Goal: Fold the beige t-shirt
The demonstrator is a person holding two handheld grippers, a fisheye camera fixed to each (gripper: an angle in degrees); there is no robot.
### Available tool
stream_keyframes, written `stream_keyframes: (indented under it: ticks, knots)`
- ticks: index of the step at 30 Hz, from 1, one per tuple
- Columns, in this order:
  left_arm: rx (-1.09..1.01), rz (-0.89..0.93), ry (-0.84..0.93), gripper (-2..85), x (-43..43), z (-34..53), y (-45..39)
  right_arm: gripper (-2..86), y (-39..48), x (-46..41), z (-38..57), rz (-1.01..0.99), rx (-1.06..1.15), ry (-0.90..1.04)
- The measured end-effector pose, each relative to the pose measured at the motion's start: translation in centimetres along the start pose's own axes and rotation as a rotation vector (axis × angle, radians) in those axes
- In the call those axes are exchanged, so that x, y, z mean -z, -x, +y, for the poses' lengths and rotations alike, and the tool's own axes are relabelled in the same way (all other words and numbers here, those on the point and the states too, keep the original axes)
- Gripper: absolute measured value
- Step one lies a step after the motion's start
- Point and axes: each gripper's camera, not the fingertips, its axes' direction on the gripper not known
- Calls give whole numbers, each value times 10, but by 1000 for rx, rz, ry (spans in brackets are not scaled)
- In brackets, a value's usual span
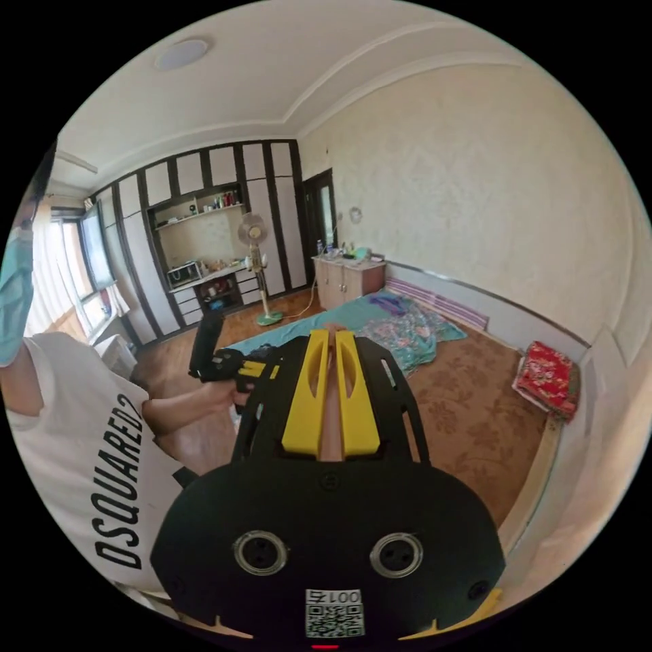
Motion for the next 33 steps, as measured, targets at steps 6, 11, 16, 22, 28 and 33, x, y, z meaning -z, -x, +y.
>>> stream_keyframes:
  ticks: [6,11,16,22,28,33]
  knots:
    - [-168,250,-46,-2,49,-71,-35,9,-22,136,30,149,41,7]
    - [-396,286,25,-2,80,-114,-87,9,-41,207,56,140,54,42]
    - [-652,151,248,6,86,-136,-138,8,-42,280,63,144,116,-16]
    - [-481,-52,238,34,74,-118,-158,8,-32,313,52,35,194,-85]
    - [-114,-15,28,48,84,-67,-187,8,-33,316,57,-8,150,-79]
    - [-118,91,-30,121,95,-59,-234,9,-32,327,70,24,95,-96]
